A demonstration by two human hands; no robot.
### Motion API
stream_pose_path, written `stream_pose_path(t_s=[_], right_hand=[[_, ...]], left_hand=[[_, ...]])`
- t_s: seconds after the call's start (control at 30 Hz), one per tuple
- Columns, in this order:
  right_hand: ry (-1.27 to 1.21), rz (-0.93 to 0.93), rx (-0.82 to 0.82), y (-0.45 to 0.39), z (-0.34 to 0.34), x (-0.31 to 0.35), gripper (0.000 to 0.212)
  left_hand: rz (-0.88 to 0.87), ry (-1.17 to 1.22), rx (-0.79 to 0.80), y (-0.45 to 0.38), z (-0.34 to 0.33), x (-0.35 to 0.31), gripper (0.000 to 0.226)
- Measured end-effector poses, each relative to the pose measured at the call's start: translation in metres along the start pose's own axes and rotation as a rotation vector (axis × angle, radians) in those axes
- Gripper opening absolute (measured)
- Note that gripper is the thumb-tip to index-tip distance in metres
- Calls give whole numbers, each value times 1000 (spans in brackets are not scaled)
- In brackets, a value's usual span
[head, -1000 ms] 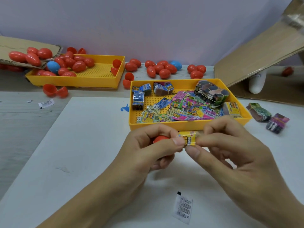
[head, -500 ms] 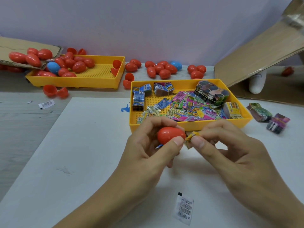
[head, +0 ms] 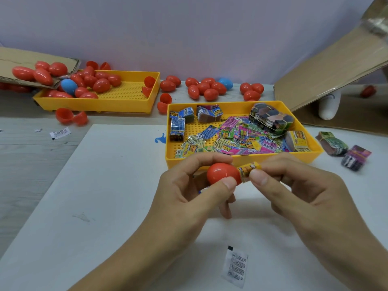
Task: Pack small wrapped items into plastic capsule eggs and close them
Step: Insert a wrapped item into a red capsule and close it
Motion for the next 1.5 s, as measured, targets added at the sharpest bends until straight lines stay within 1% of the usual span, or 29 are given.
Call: stream_pose_path(t_s=[0.1,0.27,0.33,0.43,0.5,0.6,0.67,0.8,0.9,1.0,1.07,1.13,1.23,1.3,1.4,1.43,1.5], right_hand=[[-34,-3,-10,0,0,2,17],[-85,-63,5,1,-3,-2,14],[-113,-83,20,1,-5,-3,16],[-170,-120,2,0,-2,-7,12],[-193,-143,-11,0,-1,-10,18],[-203,-171,5,0,-2,-13,40],[-212,-181,22,0,-4,-14,44],[-225,-173,45,0,-7,-12,36],[-183,-184,32,-1,-5,-11,23],[-92,-139,-17,-2,1,-6,23],[-99,-118,-42,-3,3,-4,18],[-88,-117,-37,-2,2,-3,17],[-30,-128,-28,-1,2,-3,23],[-48,-135,-55,0,4,-4,24],[-53,-133,-89,0,7,-6,46],[-72,-143,-97,0,7,-7,48],[-112,-187,-96,0,5,-11,41]], left_hand=[[-16,-29,0,1,-1,-2,25],[-19,-68,-10,1,-1,-2,32],[-22,-79,-17,0,-1,-2,35],[-20,-59,-2,0,-1,-3,41],[-12,-39,1,0,-2,-3,42],[7,-28,2,0,-1,-1,43],[13,-23,5,0,-2,0,42],[9,-27,15,0,-3,0,42],[11,-17,17,0,-3,1,42],[-2,-26,14,0,-3,2,44],[-28,-49,14,1,-4,1,44],[-60,-83,0,1,-3,-1,43],[-96,-129,-28,2,-2,-2,43],[-126,-152,-43,3,-2,-5,43],[-173,-188,-63,5,-1,-9,45],[-192,-203,-63,7,-2,-11,46],[-234,-240,-59,9,-4,-15,46]])
Point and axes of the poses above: each hand's wrist, its own y-axis away from the middle knuckle, its own z-axis out of the back of the hand, x = y × z, the point moved 9 cm from there along -y, towards the middle knuckle, and after that the axes turned 14 degrees about -y, right-handed, at the moved point
